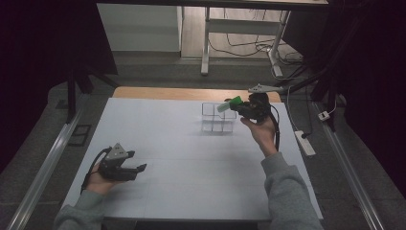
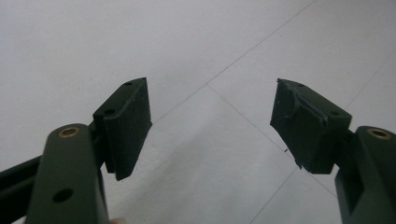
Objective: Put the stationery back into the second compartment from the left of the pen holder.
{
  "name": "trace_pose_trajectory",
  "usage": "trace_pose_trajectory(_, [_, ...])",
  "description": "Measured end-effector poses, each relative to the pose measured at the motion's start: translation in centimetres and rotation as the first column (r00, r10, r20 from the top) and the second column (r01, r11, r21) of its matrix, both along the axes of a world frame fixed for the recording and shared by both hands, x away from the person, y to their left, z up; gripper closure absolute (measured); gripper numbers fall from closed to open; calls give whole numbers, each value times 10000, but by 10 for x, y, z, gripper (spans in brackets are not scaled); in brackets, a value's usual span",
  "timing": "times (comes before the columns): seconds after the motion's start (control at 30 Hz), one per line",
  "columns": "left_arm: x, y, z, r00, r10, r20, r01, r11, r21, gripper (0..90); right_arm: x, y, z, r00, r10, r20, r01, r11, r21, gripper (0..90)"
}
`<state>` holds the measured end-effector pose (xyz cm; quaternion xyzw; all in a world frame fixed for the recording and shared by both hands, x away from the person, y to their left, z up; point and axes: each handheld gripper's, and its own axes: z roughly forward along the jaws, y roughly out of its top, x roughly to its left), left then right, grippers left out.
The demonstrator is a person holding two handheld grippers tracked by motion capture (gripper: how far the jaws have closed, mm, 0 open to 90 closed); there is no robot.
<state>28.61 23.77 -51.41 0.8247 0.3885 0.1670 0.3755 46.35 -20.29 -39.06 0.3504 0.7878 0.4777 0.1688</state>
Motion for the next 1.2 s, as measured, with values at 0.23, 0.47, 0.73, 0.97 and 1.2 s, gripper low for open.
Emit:
trace_pose_trajectory(0.23, [0, 0, -1, 10000, -14, -22, 14, 10000, 12, 281, 14, 6, -11, 9995, -164, -273, 153, 9991, -402, 733])
trace_pose_trajectory(0.47, [1, -1, -1, 10000, -57, -67, 57, 10000, 59, 281, 20, 10, -20, 9981, -124, -596, 111, 9997, -218, 618])
trace_pose_trajectory(0.73, [1, -1, -2, 9999, -68, -83, 69, 9999, 100, 280, 14, 8, -21, 9980, -40, -630, 28, 9998, -192, 523])
trace_pose_trajectory(0.97, [1, -2, -2, 9999, -94, -85, 95, 9999, 130, 279, 3, 2, -24, 9972, 153, -726, -151, 9999, 35, 487])
trace_pose_trajectory(1.2, [1, -2, -2, 9999, -99, -95, 100, 9999, 109, 279, -12, -3, -28, 9971, 415, -644, -430, 9988, -222, 431])
